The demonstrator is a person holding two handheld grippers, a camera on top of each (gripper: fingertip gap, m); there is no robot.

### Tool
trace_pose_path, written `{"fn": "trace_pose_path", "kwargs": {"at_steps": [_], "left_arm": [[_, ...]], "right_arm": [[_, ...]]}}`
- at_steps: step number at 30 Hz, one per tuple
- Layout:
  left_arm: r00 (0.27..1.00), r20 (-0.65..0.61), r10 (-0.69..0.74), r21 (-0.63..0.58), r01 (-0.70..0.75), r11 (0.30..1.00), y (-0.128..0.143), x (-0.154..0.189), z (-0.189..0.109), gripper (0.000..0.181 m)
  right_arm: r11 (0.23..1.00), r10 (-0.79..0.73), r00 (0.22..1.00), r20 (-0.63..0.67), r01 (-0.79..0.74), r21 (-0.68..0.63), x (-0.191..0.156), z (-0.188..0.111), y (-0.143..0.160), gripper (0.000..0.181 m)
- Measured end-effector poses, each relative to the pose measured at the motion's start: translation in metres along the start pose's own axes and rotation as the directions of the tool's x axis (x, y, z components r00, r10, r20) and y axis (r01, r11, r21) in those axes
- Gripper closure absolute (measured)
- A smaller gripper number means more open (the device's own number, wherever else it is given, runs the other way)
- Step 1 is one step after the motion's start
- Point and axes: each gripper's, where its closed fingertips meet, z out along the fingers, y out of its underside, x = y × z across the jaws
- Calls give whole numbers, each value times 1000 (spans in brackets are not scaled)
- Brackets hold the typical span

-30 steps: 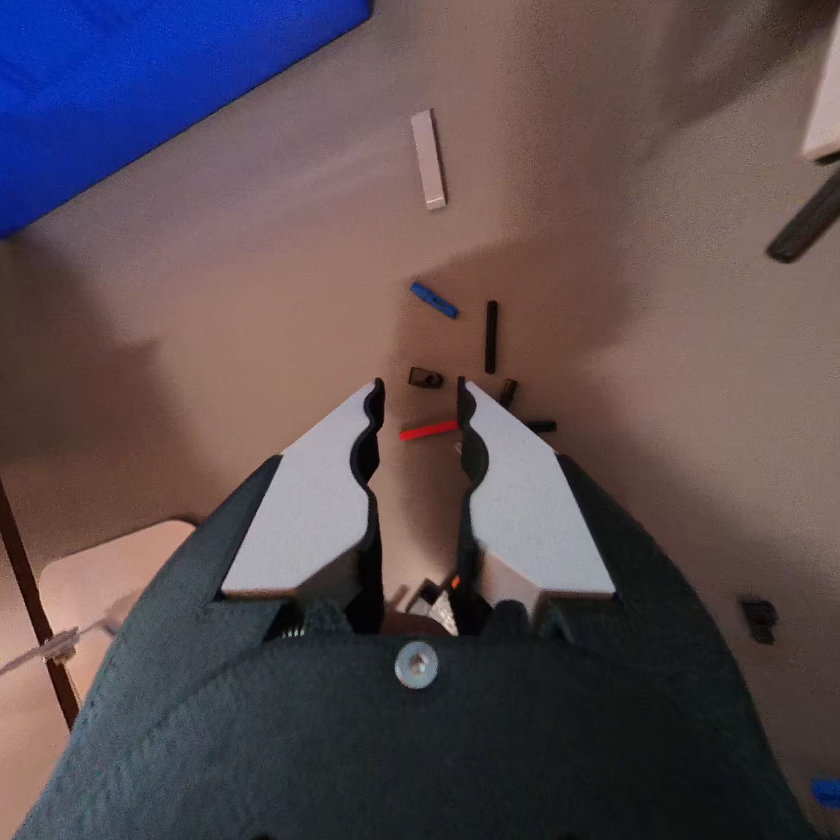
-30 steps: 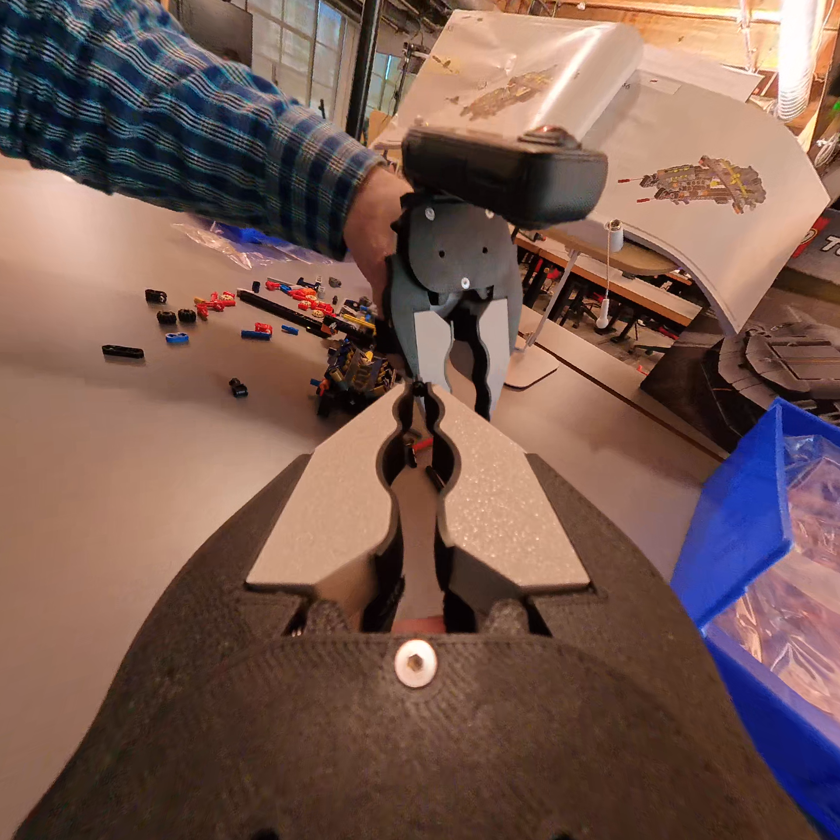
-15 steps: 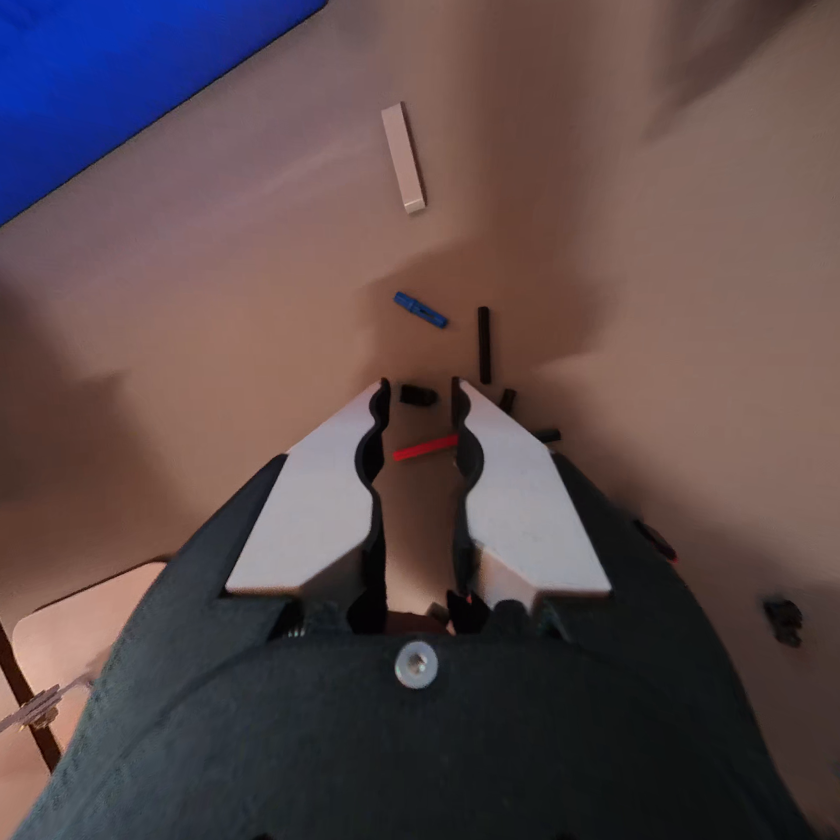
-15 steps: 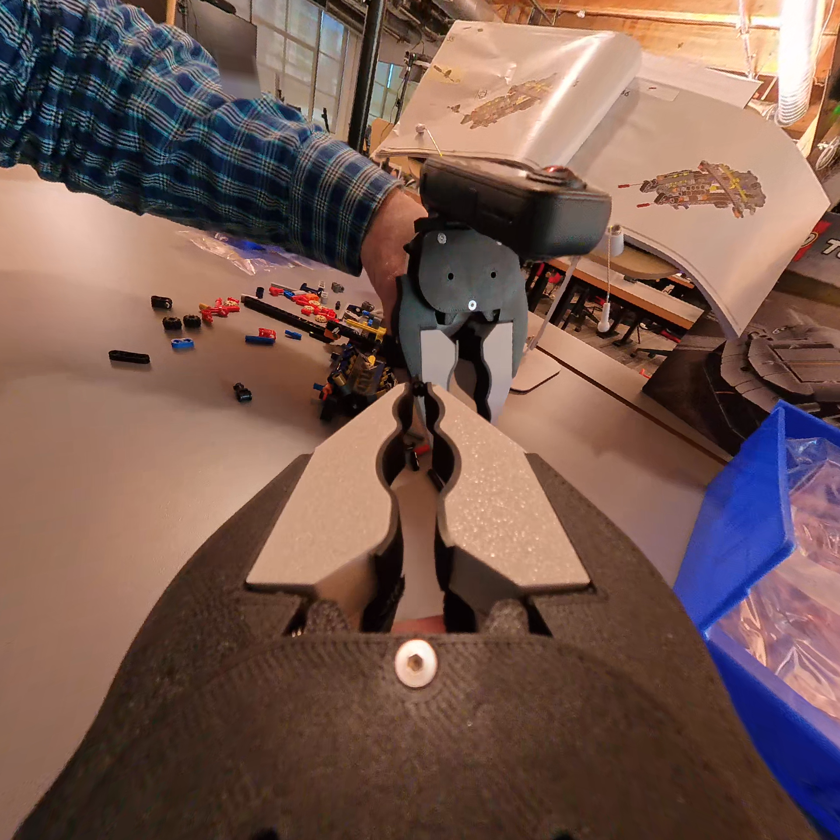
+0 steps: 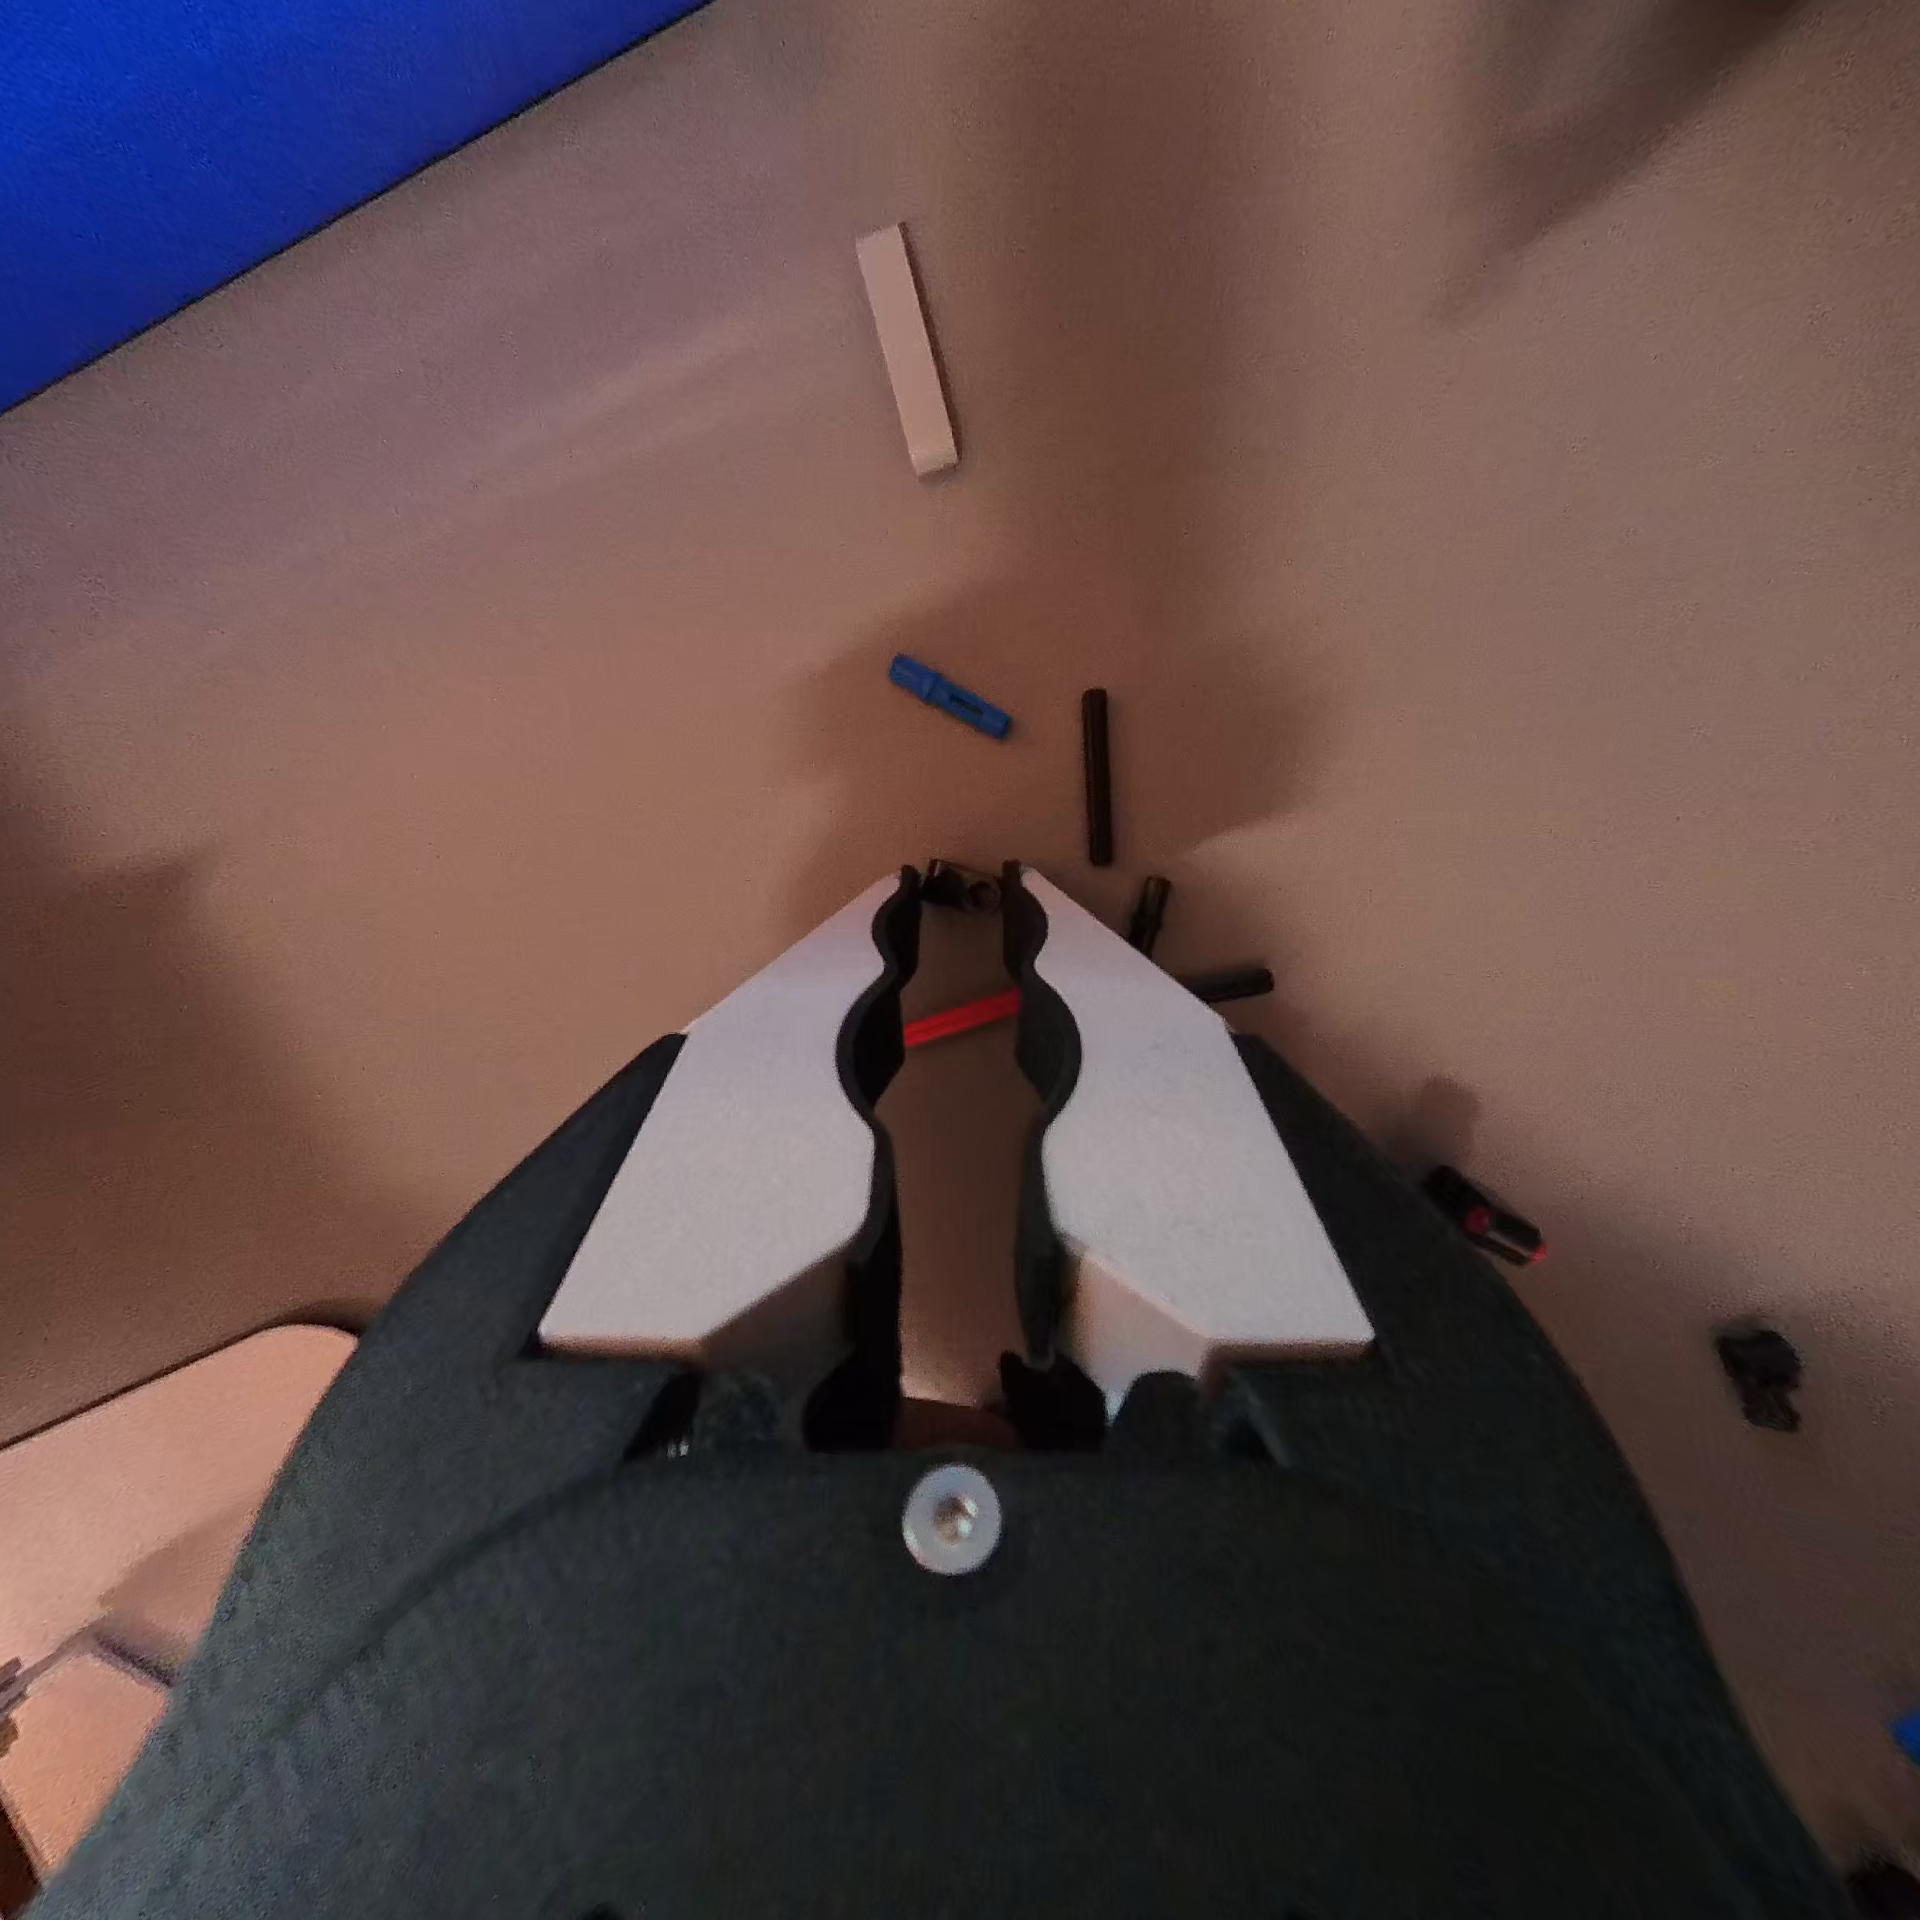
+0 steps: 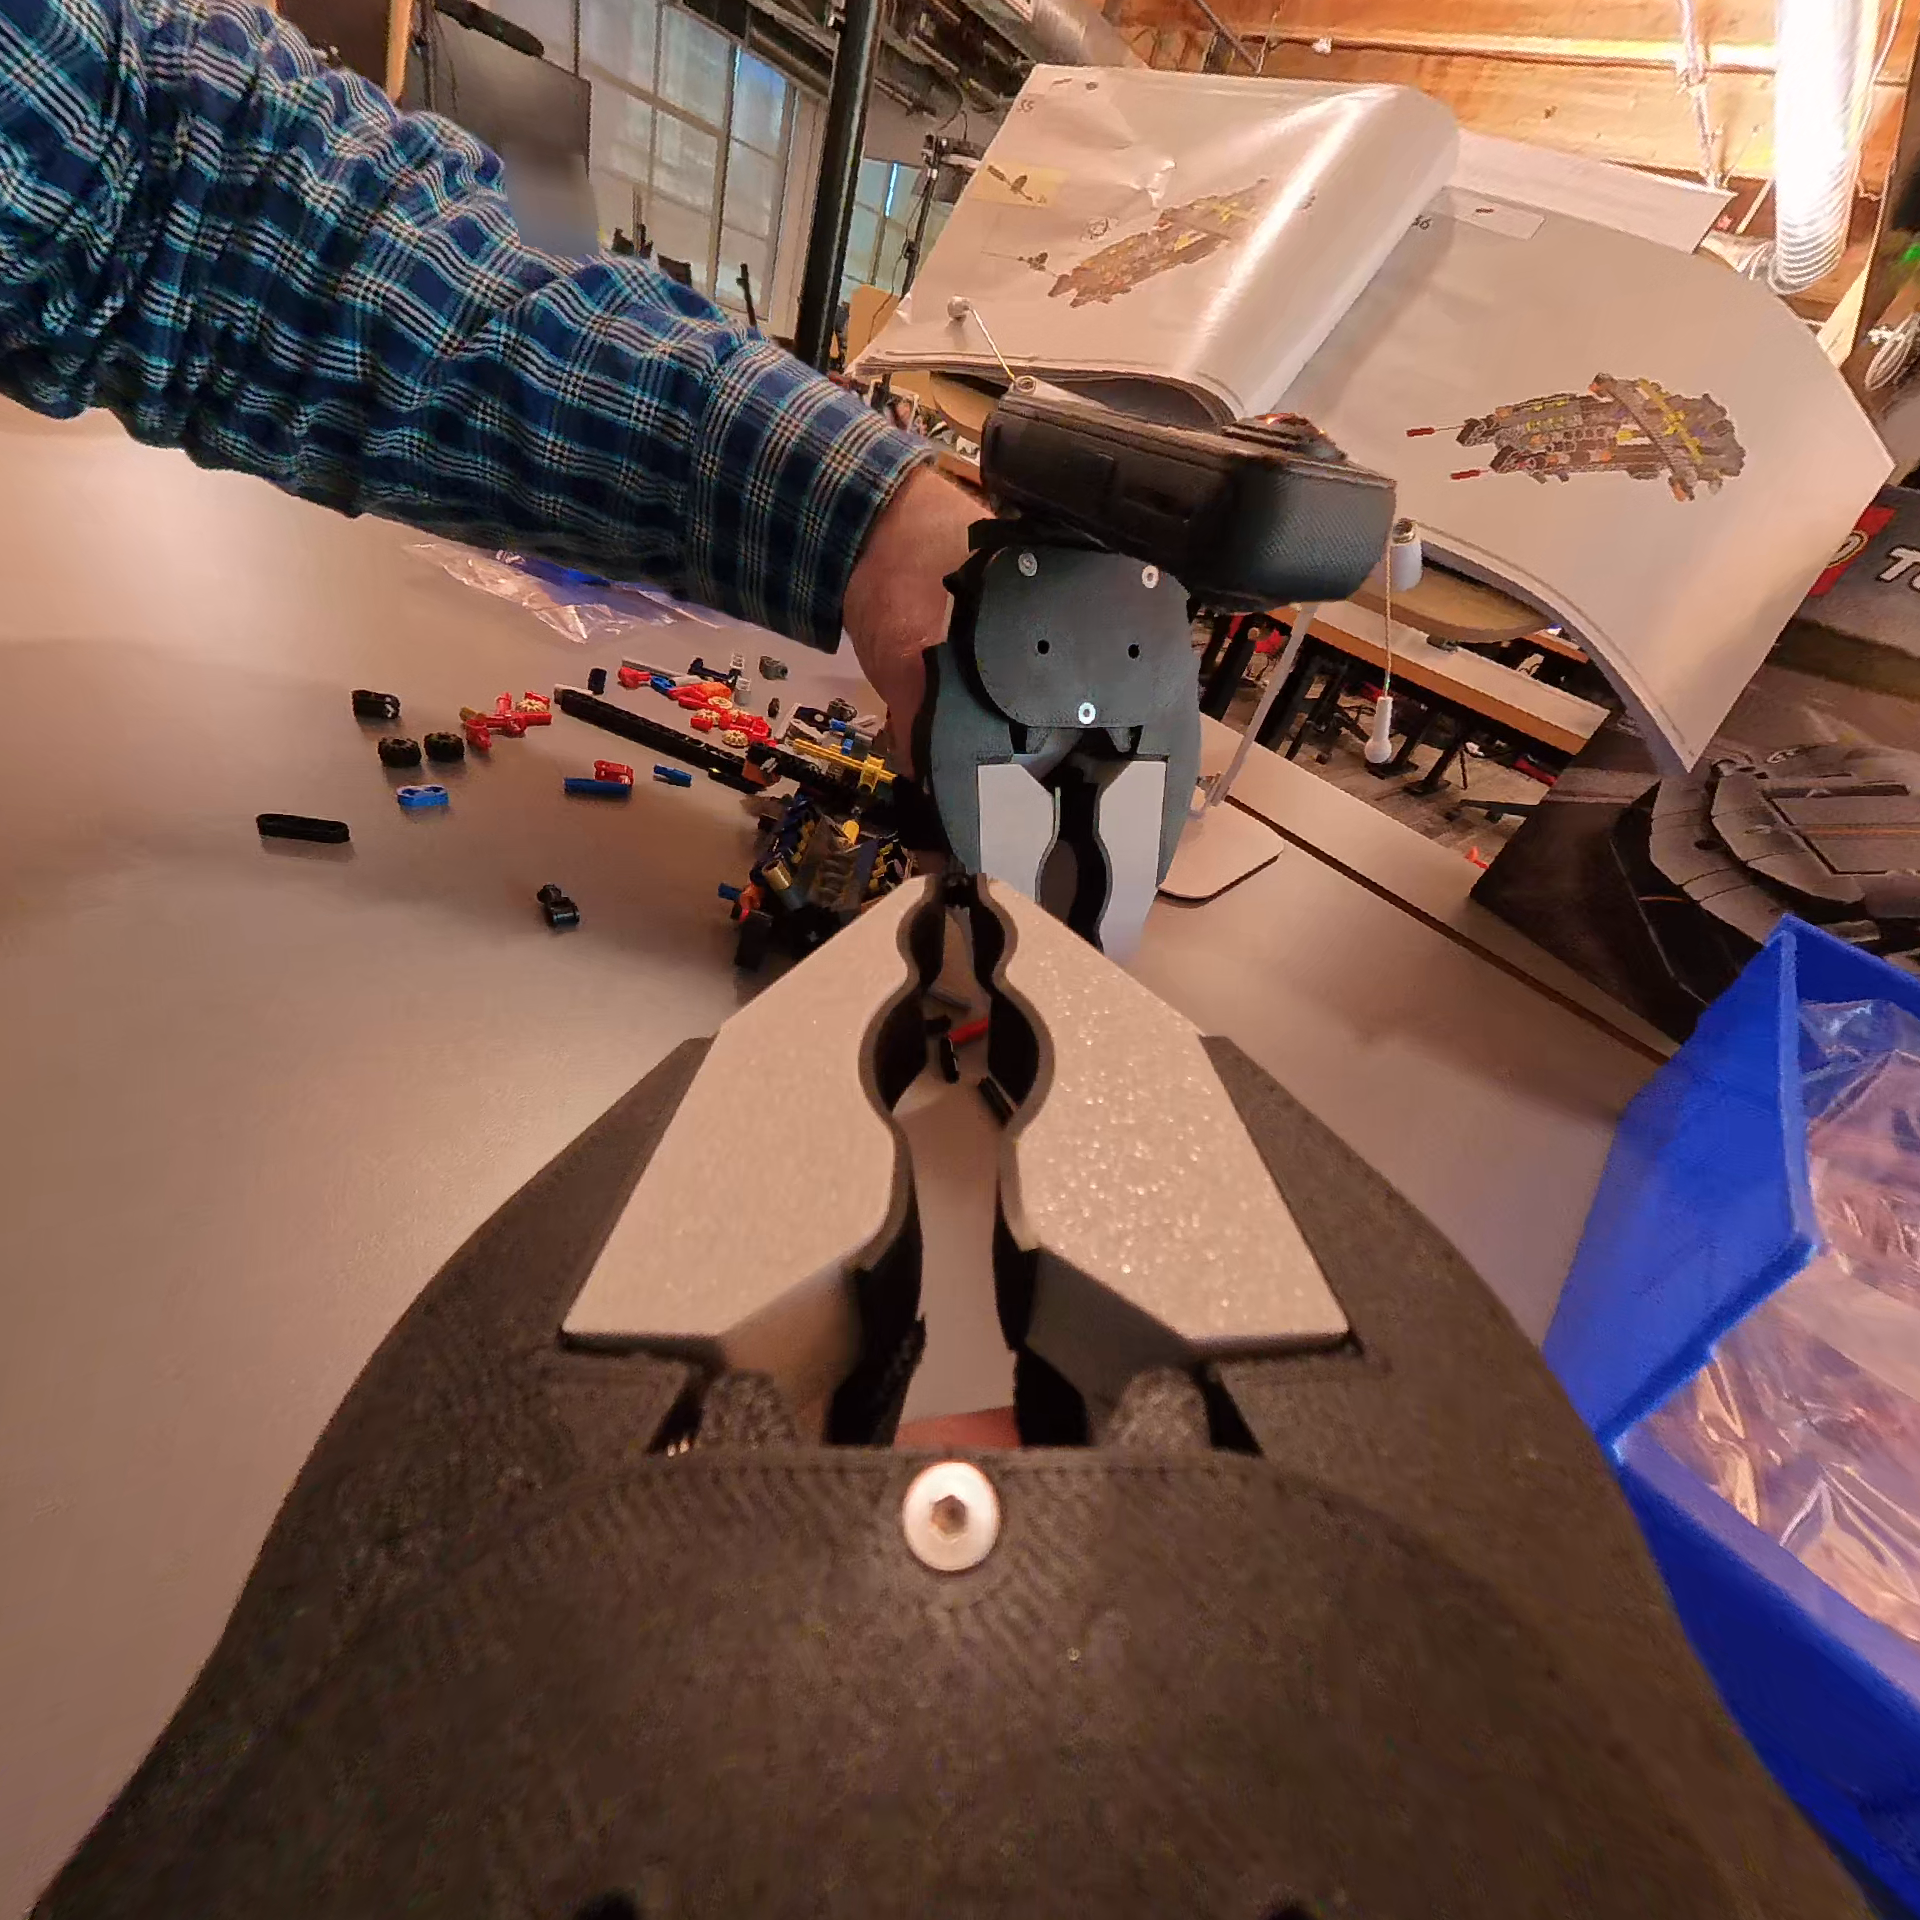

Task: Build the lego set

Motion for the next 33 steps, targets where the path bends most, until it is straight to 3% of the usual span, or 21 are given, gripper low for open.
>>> {"fn": "trace_pose_path", "kwargs": {"at_steps": [6,13,22,28,33], "left_arm": [[998,46,-36,42,34,999,-3,-4,-7,168],[980,169,-105,118,86,989,3,5,-53,168],[922,302,-242,207,184,961,33,73,-111,169],[878,283,-386,271,313,910,57,119,-112,168],[884,265,-385,260,319,911,57,149,-95,168]], "right_arm": [[1000,3,1000,1,-3,-6,1,0,2,179],[1000,-23,1000,9,24,-18,-2,2,4,179],[996,-61,998,29,63,-69,-10,8,11,178],[992,-70,993,93,79,-99,-34,17,-1,179],[984,-85,989,121,103,-146,-51,21,-14,179]]}}
